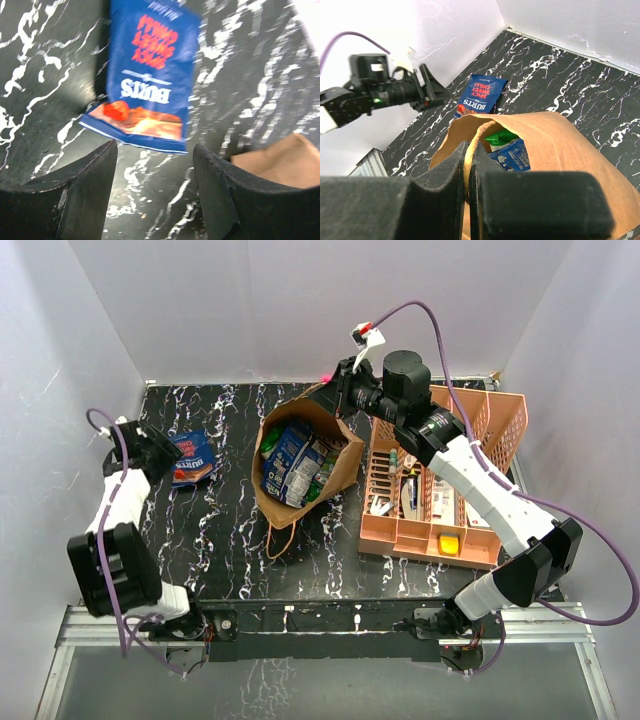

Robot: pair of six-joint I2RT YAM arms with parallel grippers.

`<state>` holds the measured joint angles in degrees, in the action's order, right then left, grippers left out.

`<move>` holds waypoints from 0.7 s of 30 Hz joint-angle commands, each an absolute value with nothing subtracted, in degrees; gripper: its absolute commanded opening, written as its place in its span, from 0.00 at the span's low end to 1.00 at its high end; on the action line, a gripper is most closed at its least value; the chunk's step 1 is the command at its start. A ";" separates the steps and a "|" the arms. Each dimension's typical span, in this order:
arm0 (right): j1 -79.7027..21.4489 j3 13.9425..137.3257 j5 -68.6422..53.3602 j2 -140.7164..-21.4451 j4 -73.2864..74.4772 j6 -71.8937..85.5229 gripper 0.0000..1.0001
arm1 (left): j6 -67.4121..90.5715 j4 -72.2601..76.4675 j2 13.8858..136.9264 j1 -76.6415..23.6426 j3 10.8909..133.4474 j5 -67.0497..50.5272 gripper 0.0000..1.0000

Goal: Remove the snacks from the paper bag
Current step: Place the snack at the center of the board.

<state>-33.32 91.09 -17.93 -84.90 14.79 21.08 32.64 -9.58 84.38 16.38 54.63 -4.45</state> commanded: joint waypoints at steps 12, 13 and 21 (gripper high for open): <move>-33.37 92.74 -19.00 -84.11 10.10 21.83 0.07 | 34.64 -8.46 66.28 5.63 66.14 -27.83 0.49; -33.35 92.73 -18.99 -84.08 10.10 21.75 0.07 | 34.40 -8.78 64.94 3.04 65.21 -27.67 0.47; -33.36 92.49 -19.01 -83.70 10.32 21.54 0.07 | 28.28 -18.25 54.01 -5.19 63.18 -21.84 0.50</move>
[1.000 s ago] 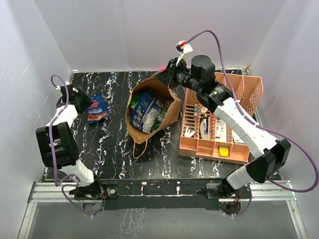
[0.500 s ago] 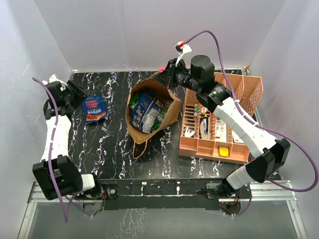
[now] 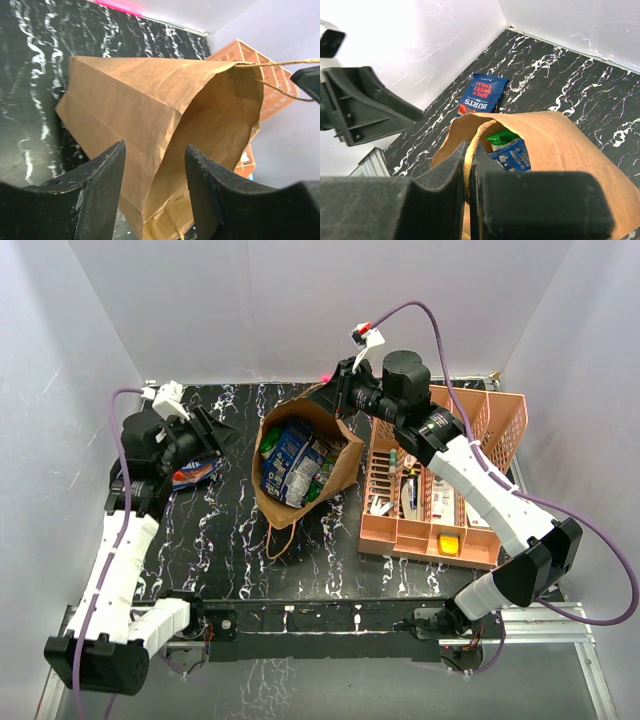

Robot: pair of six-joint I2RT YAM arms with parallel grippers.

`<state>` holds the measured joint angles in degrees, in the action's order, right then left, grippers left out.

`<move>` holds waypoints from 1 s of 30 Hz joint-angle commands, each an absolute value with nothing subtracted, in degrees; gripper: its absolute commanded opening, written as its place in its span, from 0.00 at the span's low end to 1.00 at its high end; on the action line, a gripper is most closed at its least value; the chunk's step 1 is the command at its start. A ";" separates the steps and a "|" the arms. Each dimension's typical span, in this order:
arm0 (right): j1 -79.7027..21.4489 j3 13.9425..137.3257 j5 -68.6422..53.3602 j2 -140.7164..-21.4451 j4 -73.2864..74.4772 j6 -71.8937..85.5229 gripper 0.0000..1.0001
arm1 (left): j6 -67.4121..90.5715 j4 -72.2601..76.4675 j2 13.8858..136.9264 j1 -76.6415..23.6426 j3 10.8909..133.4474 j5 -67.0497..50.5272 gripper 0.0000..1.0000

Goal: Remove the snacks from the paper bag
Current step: Place the snack at the center of the board, then take out the snack from the paper bag.

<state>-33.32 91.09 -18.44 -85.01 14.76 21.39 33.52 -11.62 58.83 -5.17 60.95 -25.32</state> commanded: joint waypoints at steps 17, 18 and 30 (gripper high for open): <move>-33.31 92.23 -19.83 -84.53 7.91 23.18 0.07 | 31.20 -11.13 52.28 -19.44 65.20 -29.98 0.48; -33.39 92.34 -19.94 -84.57 7.91 23.27 0.07 | 30.39 -11.08 51.95 -20.90 64.95 -28.60 0.48; -33.33 92.94 -19.58 -84.17 8.58 23.42 0.07 | 11.93 -19.19 62.62 -46.13 68.98 0.95 0.48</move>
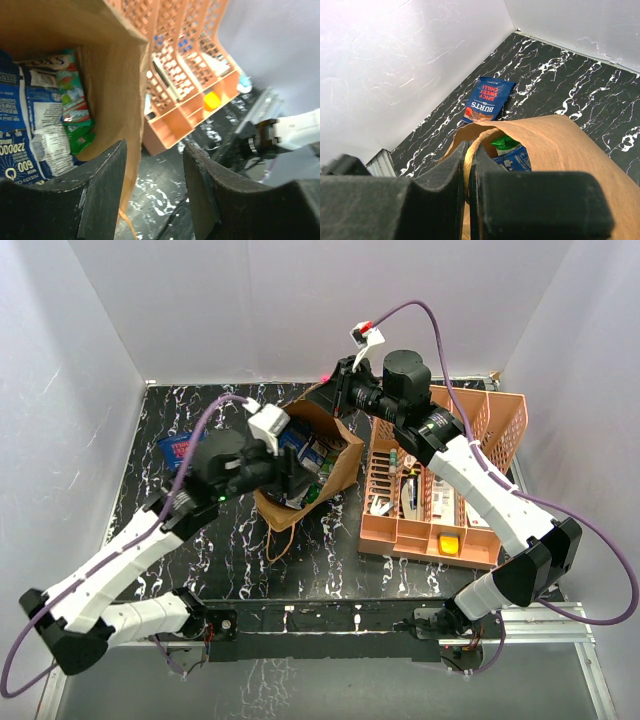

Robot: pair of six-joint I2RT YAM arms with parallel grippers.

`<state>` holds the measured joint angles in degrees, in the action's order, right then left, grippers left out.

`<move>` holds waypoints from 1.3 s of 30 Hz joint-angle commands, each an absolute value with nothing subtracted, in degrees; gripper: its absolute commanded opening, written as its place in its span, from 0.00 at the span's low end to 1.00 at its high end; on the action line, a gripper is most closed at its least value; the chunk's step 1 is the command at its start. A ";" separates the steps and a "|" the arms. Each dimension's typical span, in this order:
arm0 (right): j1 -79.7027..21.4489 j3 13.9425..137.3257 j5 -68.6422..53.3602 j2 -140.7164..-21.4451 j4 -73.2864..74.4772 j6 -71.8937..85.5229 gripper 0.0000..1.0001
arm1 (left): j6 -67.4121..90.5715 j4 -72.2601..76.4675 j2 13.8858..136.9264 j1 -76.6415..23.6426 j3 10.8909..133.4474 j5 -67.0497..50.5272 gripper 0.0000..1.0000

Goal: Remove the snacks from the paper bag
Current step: Take out the snack from the paper bag.

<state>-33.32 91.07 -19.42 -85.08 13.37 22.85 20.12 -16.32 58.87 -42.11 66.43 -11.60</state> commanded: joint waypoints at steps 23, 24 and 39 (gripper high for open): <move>-33.37 93.42 -18.61 -83.23 9.94 22.77 0.07 | 1.32 -12.96 81.76 -46.38 68.26 29.31 0.69; -33.33 93.43 -18.63 -83.28 9.93 22.76 0.07 | 1.33 -13.95 82.47 -46.26 69.08 30.10 0.70; -33.38 93.59 -18.87 -83.31 10.00 23.29 0.07 | -0.42 -17.20 90.16 -42.67 74.66 32.03 0.78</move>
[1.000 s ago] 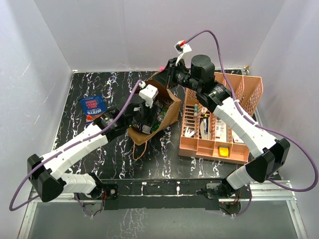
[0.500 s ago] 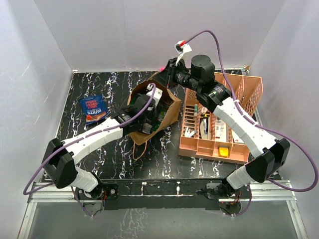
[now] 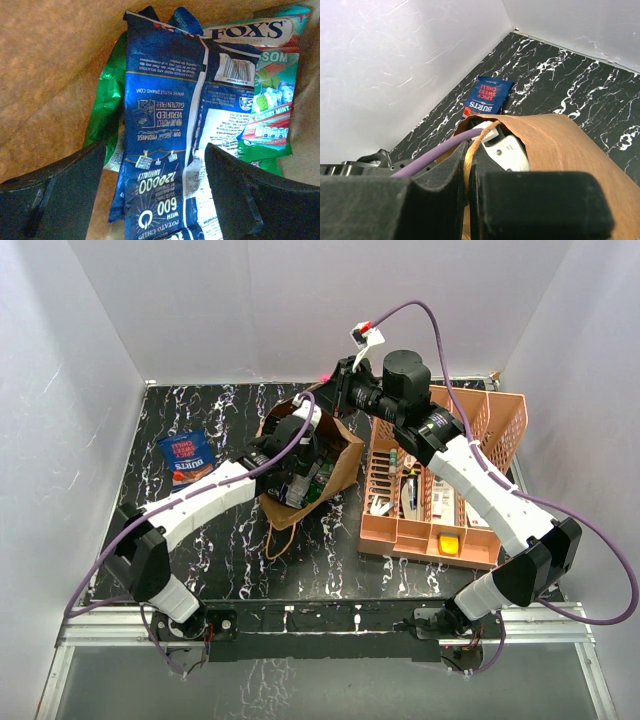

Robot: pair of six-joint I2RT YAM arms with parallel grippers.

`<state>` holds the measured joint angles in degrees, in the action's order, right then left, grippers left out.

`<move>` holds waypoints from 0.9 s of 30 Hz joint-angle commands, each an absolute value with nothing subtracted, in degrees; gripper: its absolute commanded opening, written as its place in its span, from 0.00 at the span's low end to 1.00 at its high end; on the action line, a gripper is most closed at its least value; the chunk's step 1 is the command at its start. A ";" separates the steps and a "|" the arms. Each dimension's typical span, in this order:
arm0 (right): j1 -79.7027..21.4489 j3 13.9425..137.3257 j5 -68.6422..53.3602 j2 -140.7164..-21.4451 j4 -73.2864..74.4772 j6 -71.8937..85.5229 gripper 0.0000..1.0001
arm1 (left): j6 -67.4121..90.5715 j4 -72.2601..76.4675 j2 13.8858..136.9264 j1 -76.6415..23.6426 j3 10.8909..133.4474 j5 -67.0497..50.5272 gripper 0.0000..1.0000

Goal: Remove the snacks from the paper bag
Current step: Take out the snack from the paper bag.

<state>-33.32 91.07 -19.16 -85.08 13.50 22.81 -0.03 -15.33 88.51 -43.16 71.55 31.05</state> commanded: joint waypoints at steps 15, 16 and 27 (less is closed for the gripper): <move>-33.34 94.24 -19.23 -83.75 10.31 23.68 0.07 | 4.74 -16.45 86.94 -42.62 72.70 26.58 0.35; -33.39 94.22 -19.32 -83.80 10.24 23.74 0.07 | 5.26 -16.59 87.00 -42.70 72.91 26.17 0.32; -33.35 94.30 -18.98 -83.32 10.46 23.84 0.07 | 8.97 -18.14 91.16 -42.65 74.90 25.56 0.36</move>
